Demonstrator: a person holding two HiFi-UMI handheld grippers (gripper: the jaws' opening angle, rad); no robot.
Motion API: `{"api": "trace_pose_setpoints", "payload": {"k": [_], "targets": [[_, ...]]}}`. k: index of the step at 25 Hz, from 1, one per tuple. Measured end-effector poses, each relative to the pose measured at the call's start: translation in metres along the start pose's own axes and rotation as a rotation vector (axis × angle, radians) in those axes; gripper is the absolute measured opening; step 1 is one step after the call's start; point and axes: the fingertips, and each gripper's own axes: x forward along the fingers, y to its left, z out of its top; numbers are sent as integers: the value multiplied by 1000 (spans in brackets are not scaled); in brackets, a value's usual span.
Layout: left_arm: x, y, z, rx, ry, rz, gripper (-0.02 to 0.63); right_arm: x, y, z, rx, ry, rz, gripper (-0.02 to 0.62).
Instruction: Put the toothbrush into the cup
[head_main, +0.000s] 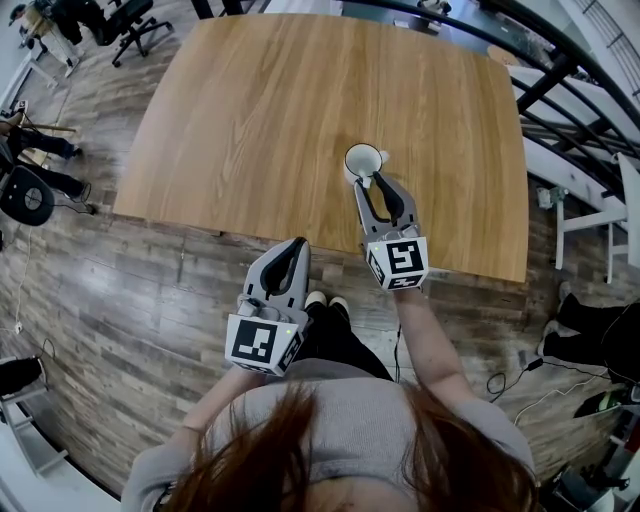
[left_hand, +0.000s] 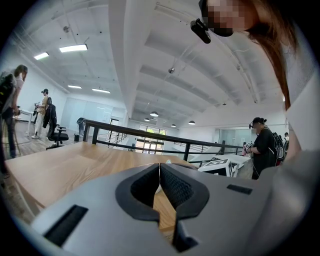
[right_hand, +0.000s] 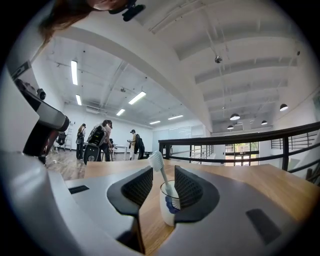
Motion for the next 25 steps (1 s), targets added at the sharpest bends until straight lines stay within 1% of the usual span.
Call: {"api": "trace_pose_setpoints", "payload": {"k": [6,12,16,20,25], "targets": [[2,-3,5,1,-9,-12,8,-5,7,12,-28,-10,19,120],[1,-8,10,-4,-26,-23,8,-15,11,24,-28,-31,12,120],[4,-11,14,0,-43,-33,8,-28,16,47,-23,-78,20,121],[9,-20,21,4,-64,-53,8,-52,22,85,-23,-157,28,120],[14,-33,28,13,-86,-85,8,-82,28,117,41,-210,30,120]]}}
